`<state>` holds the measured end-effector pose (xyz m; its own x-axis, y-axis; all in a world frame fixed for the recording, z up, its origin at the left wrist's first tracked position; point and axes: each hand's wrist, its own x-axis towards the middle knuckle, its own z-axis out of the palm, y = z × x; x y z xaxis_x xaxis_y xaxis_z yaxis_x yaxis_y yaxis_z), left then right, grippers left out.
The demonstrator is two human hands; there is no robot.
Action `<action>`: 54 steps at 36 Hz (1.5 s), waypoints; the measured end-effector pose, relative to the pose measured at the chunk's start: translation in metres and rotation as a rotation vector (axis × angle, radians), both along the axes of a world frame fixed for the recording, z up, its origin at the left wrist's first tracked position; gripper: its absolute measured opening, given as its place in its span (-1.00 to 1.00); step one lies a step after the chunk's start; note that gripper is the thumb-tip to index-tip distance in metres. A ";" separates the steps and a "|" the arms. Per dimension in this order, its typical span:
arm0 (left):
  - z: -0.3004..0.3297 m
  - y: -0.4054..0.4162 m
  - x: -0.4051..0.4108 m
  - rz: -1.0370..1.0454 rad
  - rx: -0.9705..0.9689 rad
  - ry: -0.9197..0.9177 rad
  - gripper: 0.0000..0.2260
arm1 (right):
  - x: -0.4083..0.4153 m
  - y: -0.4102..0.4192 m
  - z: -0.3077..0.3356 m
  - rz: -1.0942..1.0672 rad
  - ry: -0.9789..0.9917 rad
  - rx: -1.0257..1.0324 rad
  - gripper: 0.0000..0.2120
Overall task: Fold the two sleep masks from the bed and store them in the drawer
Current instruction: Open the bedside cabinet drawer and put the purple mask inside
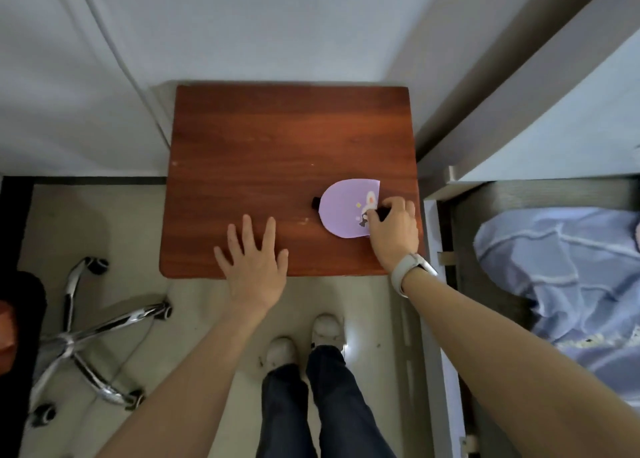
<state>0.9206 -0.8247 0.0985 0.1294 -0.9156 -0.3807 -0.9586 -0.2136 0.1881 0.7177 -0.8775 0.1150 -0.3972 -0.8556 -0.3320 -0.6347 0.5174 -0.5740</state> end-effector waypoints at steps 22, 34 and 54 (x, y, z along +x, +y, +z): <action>-0.084 0.106 0.060 0.791 -0.142 0.729 -0.44 | -0.002 0.159 -0.081 -0.402 -0.538 0.098 -0.56; -0.119 0.052 0.088 0.907 -0.149 1.014 -0.14 | -0.006 0.103 -0.116 -0.450 -0.765 -0.034 -0.26; -0.081 0.144 0.094 0.988 -0.015 1.133 -0.26 | -0.022 0.187 -0.096 -0.759 -1.003 0.059 -0.41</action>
